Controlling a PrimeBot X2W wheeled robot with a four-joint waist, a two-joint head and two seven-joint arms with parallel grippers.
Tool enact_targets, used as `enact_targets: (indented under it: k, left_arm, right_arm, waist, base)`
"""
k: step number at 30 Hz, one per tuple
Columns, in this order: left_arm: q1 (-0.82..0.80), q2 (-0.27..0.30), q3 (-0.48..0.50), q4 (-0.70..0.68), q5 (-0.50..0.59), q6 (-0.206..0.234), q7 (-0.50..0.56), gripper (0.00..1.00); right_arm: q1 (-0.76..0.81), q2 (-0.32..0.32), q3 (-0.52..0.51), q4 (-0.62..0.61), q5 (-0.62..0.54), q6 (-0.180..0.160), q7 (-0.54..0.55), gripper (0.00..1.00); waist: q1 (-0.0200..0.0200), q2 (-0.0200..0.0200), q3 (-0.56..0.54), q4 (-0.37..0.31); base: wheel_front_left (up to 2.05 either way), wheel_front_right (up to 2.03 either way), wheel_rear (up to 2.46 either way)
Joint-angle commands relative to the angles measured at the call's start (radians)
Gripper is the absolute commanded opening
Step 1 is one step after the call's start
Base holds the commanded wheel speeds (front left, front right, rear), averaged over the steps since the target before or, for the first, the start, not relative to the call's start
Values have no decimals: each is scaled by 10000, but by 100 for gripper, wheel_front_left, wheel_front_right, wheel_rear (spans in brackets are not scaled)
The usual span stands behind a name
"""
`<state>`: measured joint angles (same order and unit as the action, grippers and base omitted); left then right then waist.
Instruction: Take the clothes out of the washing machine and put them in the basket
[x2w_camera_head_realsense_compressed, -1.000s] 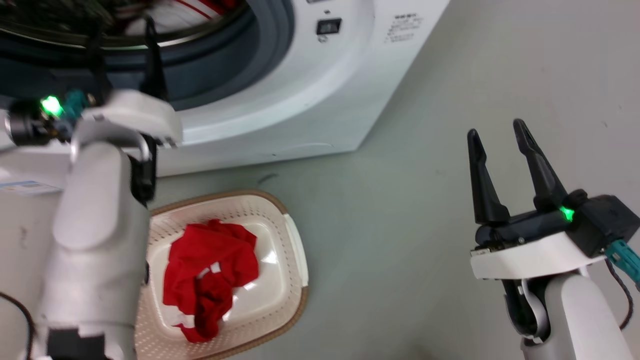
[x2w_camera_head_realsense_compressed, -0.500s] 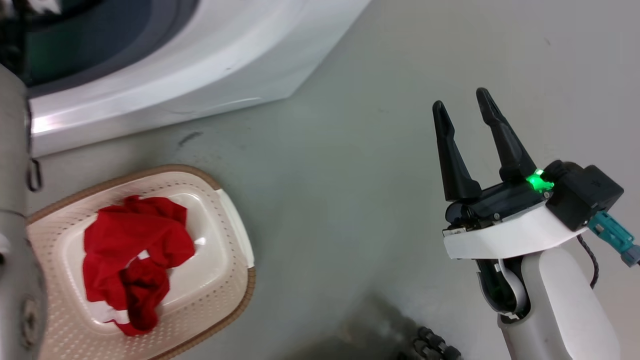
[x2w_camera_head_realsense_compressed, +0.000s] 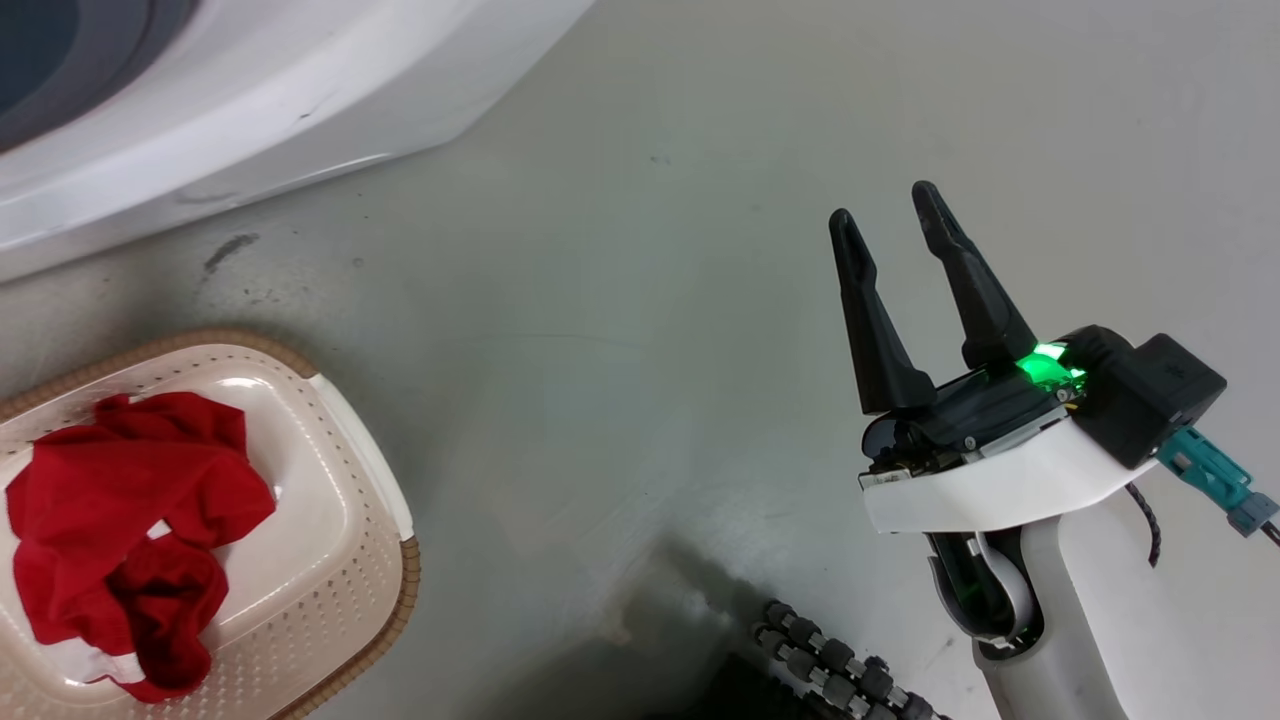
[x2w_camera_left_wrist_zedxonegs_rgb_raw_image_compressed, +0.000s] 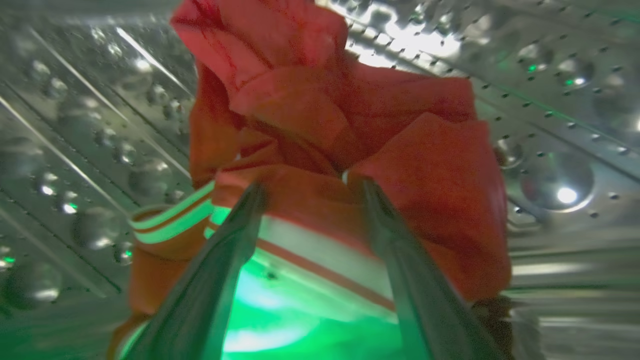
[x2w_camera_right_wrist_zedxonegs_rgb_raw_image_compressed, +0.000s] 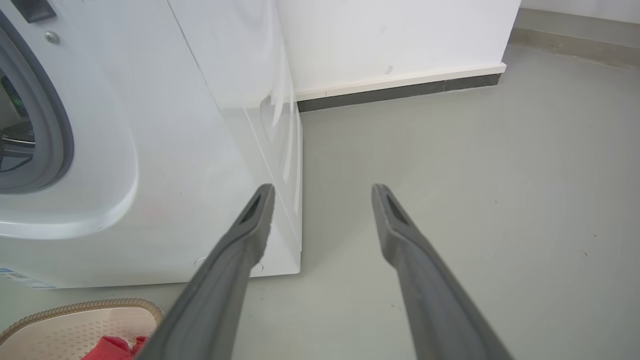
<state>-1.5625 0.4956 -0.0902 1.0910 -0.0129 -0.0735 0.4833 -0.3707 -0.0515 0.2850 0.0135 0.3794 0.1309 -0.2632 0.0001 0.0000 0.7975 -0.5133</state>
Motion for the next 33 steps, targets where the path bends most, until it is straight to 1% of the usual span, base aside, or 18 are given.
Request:
enact_targets:
  k: [1,6,7,8,9,10,11,14,16,19,20,21,22,26,30,33]
  left_arm:
    - [-86,39,14,85,-68,84,344,100]
    - [-22,88,-11,178,-98,310,1597,100]
    - [-2,94,27,144,-154,401,1776,100]
    - [-2,94,27,144,-154,401,1776,100]
    - [32,81,64,86,-186,485,1919,73]
    - [81,61,67,15,-211,541,2053,7]
    - [129,30,98,-70,-271,586,2162,0]
    - [310,45,150,-492,-347,763,2170,0]
    - [453,127,152,-915,-349,903,1883,0]
    - [803,186,169,-1620,-391,1037,1166,0]
    - [956,190,201,-1853,-430,1100,840,0]
    - [1350,165,215,-2226,-461,1180,208,0]
    - [1523,151,243,-2411,-511,1235,-136,0]
    - [2340,0,291,-2889,-636,1346,-1672,0]
    - [3132,-251,341,-3041,-861,1282,-3216,0]
    - [3734,-500,397,-2874,-1082,1184,-4273,0]
  right_arm:
    - [-20,22,52,-54,51,-5,-20,100]
    - [-28,22,218,-111,151,-5,-21,100]
    - [-29,22,242,-116,162,-5,-21,100]
    - [-29,22,242,-116,162,-5,-21,100]
    - [-30,22,266,-120,167,-5,-21,100]
    - [-29,22,290,-123,181,-5,-21,100]
    - [-23,22,305,-138,224,-5,-21,100]
    - [-13,22,315,-102,230,-5,-21,100]
    - [-34,20,305,-100,207,-5,-21,100]
    - [-47,20,217,-76,131,-5,-21,100]
    - [-54,20,186,-64,94,-5,-21,100]
    - [-52,20,103,-35,33,-3,-22,100]
    - [-43,20,61,-12,-35,-5,-22,100]
    - [27,19,-137,74,-261,-5,-20,100]
    - [204,16,-363,211,-541,-5,-20,100]
    - [362,14,-537,369,-800,-5,-20,100]
  waist:
    - [-1,0,134,-124]
    - [-1,0,199,-213]
    - [-1,0,196,-223]
    - [-1,0,196,-223]
    - [-1,0,188,-227]
    - [-1,0,172,-224]
    - [-1,0,153,-211]
    - [-1,0,73,-175]
    - [-1,0,-4,-141]
    - [-1,0,-148,-54]
    - [-1,0,-210,-13]
    - [-1,0,-372,92]
    - [-1,0,-466,148]
    - [-1,0,-984,425]
    - [-1,0,-1656,731]
    - [-1,0,-2254,985]
  base:
    - [0,0,0]
    - [0,0,0]
    - [0,0,0]
    - [0,0,0]
    - [0,0,0]
    - [0,0,0]
    - [0,0,0]
    - [0,0,0]
    - [0,0,0]
    - [0,0,0]
    - [0,0,0]
    - [0,0,0]
    - [0,0,0]
    - [0,0,0]
    - [0,0,0]
    - [0,0,0]
